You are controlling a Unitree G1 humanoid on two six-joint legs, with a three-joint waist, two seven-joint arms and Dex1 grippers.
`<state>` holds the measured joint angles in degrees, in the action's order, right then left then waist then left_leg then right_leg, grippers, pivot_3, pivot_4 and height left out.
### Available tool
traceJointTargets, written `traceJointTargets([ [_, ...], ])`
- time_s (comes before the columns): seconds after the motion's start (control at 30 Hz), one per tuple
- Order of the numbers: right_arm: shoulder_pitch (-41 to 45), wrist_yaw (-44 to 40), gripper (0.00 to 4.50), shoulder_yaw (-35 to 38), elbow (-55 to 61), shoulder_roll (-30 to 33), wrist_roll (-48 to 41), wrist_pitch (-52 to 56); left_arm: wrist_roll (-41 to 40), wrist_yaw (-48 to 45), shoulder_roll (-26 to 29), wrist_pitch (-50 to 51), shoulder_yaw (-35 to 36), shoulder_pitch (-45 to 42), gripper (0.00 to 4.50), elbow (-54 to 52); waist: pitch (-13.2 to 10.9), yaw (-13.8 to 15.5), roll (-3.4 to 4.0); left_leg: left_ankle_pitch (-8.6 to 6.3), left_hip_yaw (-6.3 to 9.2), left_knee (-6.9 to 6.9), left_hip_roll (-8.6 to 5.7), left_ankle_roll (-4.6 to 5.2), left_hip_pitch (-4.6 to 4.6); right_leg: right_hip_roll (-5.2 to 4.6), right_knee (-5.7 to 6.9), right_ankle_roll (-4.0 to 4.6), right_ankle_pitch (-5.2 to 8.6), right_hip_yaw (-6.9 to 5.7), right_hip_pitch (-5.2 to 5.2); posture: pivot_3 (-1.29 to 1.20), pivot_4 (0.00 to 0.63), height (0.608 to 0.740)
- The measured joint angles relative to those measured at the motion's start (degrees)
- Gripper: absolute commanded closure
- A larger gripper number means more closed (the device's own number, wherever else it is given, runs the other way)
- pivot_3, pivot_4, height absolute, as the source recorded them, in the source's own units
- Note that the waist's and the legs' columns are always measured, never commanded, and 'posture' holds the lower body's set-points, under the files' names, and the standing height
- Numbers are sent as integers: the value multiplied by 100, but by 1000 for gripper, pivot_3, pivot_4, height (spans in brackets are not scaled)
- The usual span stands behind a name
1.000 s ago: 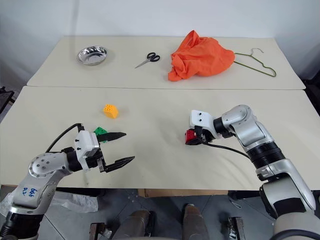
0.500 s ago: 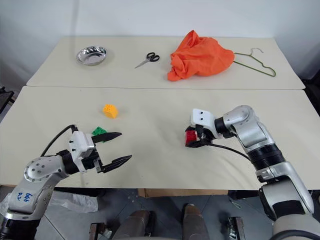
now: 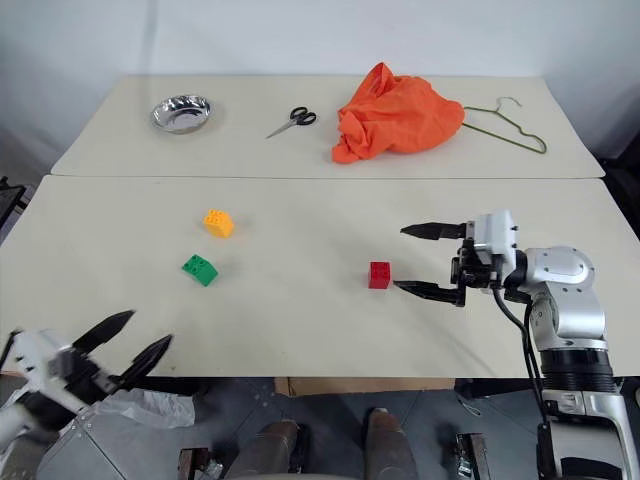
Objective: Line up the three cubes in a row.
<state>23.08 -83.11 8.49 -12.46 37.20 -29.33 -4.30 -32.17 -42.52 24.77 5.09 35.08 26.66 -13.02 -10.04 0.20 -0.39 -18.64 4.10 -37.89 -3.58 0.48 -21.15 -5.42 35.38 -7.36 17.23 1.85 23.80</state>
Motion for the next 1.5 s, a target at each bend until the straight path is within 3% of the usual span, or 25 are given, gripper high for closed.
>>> traceJointTargets([
  [0.17, -437, -102, 20, 50, -358, -413, 45, -732, 75, 37, -113, -497, 235, -153, 0, 991, 0, -20, 0, -10, 1, -7, 1, 1, 9, 0, -5, -2, -1, 1, -15, 0, 150, 740],
  [0.4, -672, -181, 20, 83, -349, -555, -100, -1065, 2, -228, 145, -611, 180, -568, 0, 1048, 1, -30, 1, -12, 3, -7, 5, -3, 10, 1, -4, 0, 0, 2, -14, 0, 150, 740],
  [0.7, -844, -87, 20, -44, 88, -654, -153, -929, 183, 78, 361, 48, -1049, -1821, 0, 286, 3, -25, 4, -11, 3, -10, 5, -7, 10, 5, 8, -1, 0, -2, -10, 0, 150, 740],
  [0.93, -897, -101, 20, -144, 209, -646, -159, -799, 682, 330, 362, 326, -1657, -2718, 0, 1245, 4, -42, 5, -11, -8, -10, 8, -11, 8, 13, 18, -1, 0, -13, 3, 0, 150, 740],
  [1.03, -901, -68, 0, -139, 237, -644, -159, -802, 798, 421, 343, 363, -1777, -2907, 572, 1468, 4, -26, 5, -11, -7, -13, 7, -10, 6, 11, 18, -1, 0, -13, 3, 0, 150, 740],
  [1.3, -1098, 33, 0, -132, 276, -644, -146, -830, 898, 416, 336, 306, -1841, -3203, 3004, 1702, 4, -23, 5, -11, -7, -14, 6, -10, 6, 10, 17, -1, -1, -12, 3, 0, 150, 740],
  [1.5, -1268, 112, 0, -106, 357, -579, -159, -823, 393, -680, 688, 517, -2105, -3613, 3029, 1336, 3, -21, 5, -11, -4, -16, 7, -11, 2, 8, 16, -1, -1, -10, 3, 0, 150, 740],
])
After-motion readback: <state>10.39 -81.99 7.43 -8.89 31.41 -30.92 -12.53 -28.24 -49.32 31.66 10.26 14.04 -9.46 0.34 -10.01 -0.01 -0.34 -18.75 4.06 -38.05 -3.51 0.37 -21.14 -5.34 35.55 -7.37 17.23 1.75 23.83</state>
